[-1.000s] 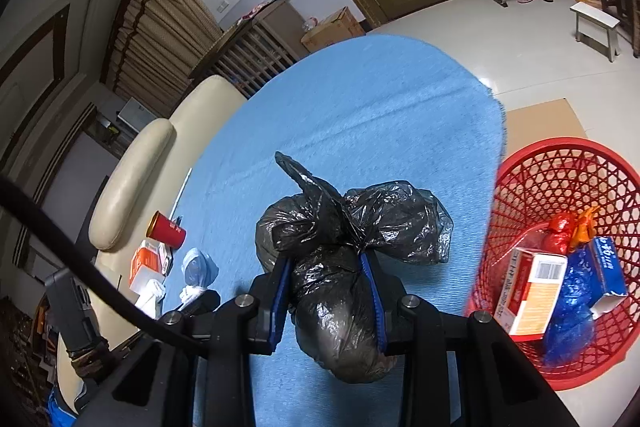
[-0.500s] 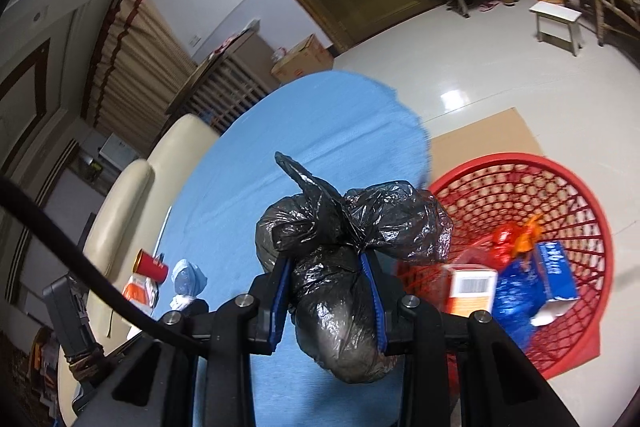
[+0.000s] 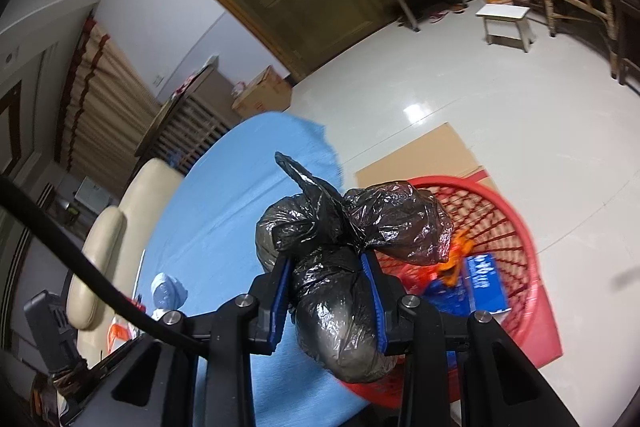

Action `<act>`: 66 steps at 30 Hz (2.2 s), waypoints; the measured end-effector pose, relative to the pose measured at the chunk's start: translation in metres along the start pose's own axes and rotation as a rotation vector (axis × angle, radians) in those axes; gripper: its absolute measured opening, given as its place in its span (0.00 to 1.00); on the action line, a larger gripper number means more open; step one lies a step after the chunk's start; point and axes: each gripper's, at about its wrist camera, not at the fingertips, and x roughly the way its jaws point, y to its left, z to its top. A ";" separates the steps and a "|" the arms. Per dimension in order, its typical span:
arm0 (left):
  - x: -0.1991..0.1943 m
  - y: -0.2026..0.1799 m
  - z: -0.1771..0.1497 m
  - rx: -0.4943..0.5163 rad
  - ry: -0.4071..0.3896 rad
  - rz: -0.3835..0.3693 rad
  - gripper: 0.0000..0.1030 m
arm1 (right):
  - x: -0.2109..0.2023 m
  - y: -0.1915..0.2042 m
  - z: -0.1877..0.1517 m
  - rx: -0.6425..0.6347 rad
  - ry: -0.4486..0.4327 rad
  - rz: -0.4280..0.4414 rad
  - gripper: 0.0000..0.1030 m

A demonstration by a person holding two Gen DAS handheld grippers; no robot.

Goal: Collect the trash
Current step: 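Carry the black bags and light-blue bundle over to the red wastebasket, then open the right tool to drop the black bags while the left tool drops the light-blue bundle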

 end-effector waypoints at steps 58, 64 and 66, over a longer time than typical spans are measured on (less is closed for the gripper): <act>0.053 -0.112 0.023 0.164 0.109 -0.127 0.21 | -0.031 -0.068 0.042 0.087 -0.058 -0.164 0.80; 0.061 -0.120 0.024 0.167 0.125 -0.131 0.22 | -0.047 -0.068 0.043 0.087 -0.088 -0.162 0.80; 0.066 -0.121 0.025 0.162 0.141 -0.143 0.27 | -0.050 -0.066 0.043 0.085 -0.094 -0.160 0.80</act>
